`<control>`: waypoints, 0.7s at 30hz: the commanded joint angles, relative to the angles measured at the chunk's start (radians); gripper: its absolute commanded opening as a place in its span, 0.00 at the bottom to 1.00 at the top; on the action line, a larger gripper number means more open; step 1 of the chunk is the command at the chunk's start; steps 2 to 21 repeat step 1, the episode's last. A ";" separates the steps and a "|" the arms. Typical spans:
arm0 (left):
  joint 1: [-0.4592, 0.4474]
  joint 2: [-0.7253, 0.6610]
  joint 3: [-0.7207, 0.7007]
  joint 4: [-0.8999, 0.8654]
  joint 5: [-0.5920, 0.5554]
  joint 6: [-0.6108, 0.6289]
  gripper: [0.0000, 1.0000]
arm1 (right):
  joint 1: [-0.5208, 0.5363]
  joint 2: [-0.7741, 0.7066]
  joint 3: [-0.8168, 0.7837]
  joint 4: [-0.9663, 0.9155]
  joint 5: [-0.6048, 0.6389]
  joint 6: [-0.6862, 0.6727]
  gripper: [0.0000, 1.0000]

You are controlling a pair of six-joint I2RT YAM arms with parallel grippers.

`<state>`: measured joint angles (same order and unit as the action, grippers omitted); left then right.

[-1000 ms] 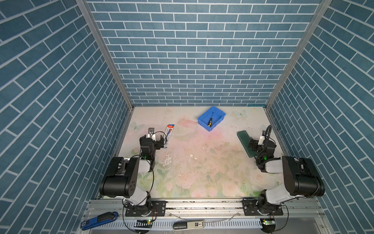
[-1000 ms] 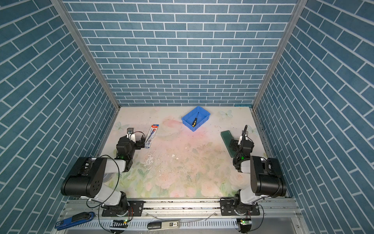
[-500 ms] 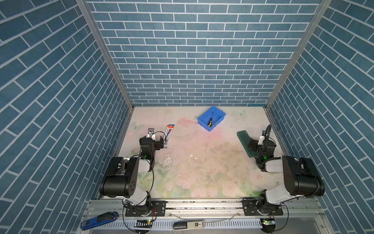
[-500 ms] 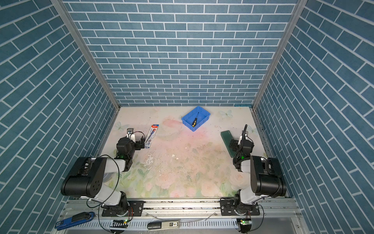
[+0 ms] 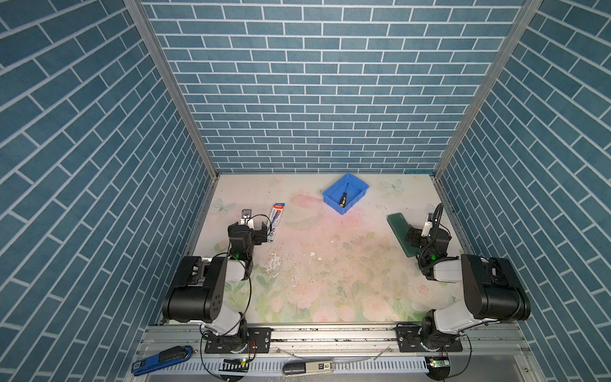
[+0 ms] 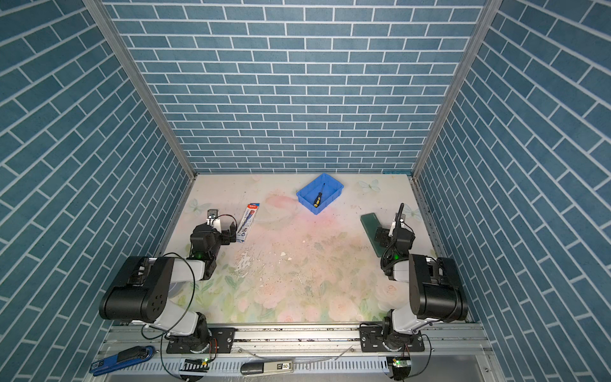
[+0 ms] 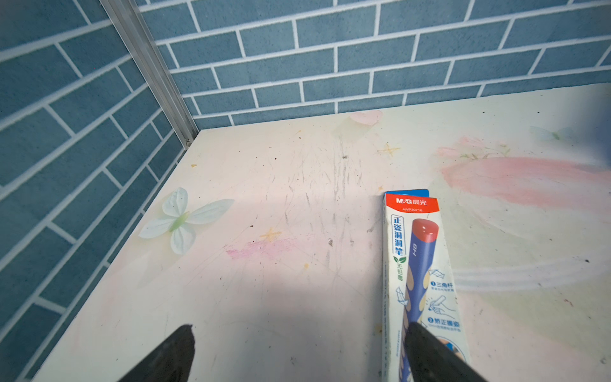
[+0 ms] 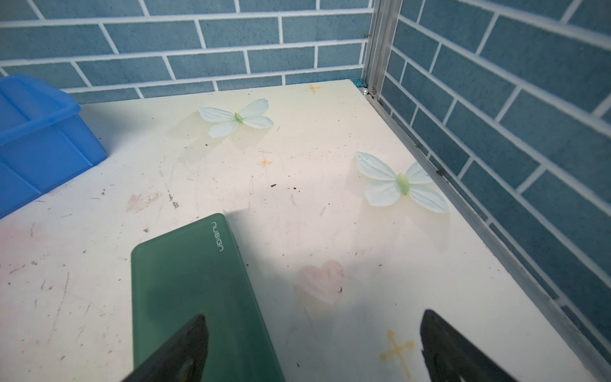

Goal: Put the screwdriver in the bin
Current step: Reset both arms

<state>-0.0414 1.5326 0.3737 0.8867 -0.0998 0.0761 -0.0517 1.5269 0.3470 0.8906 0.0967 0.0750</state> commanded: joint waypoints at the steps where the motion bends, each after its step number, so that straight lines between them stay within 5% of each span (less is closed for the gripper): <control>1: 0.006 0.000 0.007 -0.005 0.008 -0.006 1.00 | -0.001 0.000 -0.018 0.080 -0.013 0.010 0.99; 21: 0.006 0.000 0.007 -0.005 0.008 -0.006 1.00 | -0.001 0.000 -0.018 0.080 -0.013 0.010 0.99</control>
